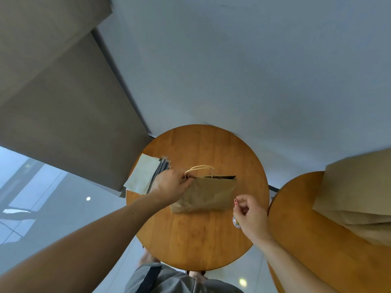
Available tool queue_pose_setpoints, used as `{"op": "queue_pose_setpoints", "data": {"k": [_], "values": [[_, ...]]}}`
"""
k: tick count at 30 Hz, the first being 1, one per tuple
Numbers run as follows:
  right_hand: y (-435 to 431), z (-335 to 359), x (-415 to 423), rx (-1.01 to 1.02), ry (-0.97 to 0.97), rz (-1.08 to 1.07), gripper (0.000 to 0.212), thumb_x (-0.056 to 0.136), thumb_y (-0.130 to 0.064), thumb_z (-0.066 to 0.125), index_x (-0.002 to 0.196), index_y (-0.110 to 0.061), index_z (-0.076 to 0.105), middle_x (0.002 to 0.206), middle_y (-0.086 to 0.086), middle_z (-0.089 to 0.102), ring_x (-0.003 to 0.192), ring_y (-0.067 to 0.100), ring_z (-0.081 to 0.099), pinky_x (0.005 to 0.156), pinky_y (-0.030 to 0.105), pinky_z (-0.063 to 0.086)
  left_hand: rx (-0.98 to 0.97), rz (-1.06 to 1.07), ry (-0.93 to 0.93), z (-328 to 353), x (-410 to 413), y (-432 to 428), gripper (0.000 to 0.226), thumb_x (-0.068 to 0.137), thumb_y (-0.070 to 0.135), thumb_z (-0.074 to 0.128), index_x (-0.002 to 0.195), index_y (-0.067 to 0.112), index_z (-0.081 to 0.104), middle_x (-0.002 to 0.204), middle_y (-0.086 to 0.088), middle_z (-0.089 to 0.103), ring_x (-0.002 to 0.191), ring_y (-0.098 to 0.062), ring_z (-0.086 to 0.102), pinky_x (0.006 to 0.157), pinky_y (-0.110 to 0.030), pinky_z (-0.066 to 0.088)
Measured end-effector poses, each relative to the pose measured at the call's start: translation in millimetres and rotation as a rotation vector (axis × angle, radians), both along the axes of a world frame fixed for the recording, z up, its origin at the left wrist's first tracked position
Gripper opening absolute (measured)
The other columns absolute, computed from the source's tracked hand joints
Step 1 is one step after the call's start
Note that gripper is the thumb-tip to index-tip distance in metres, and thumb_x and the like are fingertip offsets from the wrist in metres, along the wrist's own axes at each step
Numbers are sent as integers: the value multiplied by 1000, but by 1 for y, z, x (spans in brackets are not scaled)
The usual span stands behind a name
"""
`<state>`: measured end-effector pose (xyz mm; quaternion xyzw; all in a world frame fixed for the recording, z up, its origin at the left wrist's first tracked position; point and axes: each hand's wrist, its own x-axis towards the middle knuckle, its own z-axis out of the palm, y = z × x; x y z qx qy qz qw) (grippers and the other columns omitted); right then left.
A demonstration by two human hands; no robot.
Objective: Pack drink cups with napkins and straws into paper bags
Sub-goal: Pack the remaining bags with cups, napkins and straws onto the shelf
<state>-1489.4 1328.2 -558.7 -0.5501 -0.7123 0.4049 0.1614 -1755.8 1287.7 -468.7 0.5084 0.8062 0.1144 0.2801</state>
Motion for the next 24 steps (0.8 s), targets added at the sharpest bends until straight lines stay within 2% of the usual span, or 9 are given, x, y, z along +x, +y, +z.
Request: {"op": "queue_pose_setpoints", "data": {"k": [3, 6, 9, 12, 16, 19, 21, 22, 24], "values": [[1, 31, -13, 118, 121, 98, 29, 88, -11, 70, 100, -38, 64, 81, -26, 66, 80, 1, 67, 65, 13, 53, -40, -18, 14, 2, -3, 2, 26, 98, 43, 51, 102, 27, 71, 85, 3, 70, 79, -15, 64, 68, -34, 54], [4, 58, -29, 189, 177, 189, 25, 86, -11, 72, 98, -32, 72, 89, -29, 66, 85, -2, 66, 68, 7, 50, -56, -53, 14, 3, -4, 3, 26, 98, 43, 49, 101, 28, 71, 81, 3, 69, 76, -14, 64, 61, -27, 49], [8, 77, -48, 160, 209, 279, 21, 86, -14, 73, 102, -27, 74, 90, -23, 68, 87, 2, 67, 71, 12, 53, -33, -53, 7, 3, -4, 4, 22, 98, 41, 51, 103, 30, 70, 85, 7, 70, 79, -12, 63, 61, -24, 45], [13, 92, -66, 133, 207, 346, 14, 87, -19, 74, 99, -26, 77, 91, -21, 70, 88, 3, 67, 75, 17, 54, -18, -59, 2, 0, -5, 5, 21, 97, 42, 52, 103, 33, 69, 88, 9, 69, 81, -11, 63, 62, -23, 46], [21, 104, -87, 180, 205, 362, 8, 85, -19, 77, 92, -21, 80, 93, -13, 64, 83, 9, 62, 73, 21, 51, 10, -45, -3, -4, -5, 6, 18, 94, 43, 54, 98, 36, 70, 75, 16, 60, 70, -3, 56, 50, -17, 35], [25, 109, -97, 222, 201, 368, 10, 85, -11, 76, 93, -16, 79, 90, -8, 69, 83, 7, 65, 75, 25, 54, 21, -18, 7, -6, -5, 6, 14, 92, 43, 55, 81, 40, 63, 63, 17, 51, 59, 0, 48, 46, -19, 29], [28, 109, -101, 244, 182, 362, 12, 85, -7, 75, 94, -14, 78, 85, -11, 70, 79, 5, 67, 76, 26, 56, 24, 6, 17, -9, -3, 7, 25, 90, 43, 55, 66, 39, 51, 58, 16, 47, 55, 0, 45, 45, -21, 26], [30, 109, -103, 252, 168, 355, 12, 86, -7, 74, 95, -14, 78, 83, -13, 69, 78, 6, 67, 75, 26, 56, 24, 12, 15, -10, -2, 7, 24, 90, 43, 55, 66, 38, 51, 58, 15, 47, 56, -2, 47, 45, -22, 27], [34, 107, -106, 257, 130, 345, 11, 87, -8, 73, 96, -14, 77, 83, -11, 70, 73, 7, 67, 73, 26, 55, 34, 10, 2, -11, -2, 8, 14, 89, 44, 54, 80, 39, 64, 59, 15, 49, 63, -7, 52, 47, -21, 28]]}}
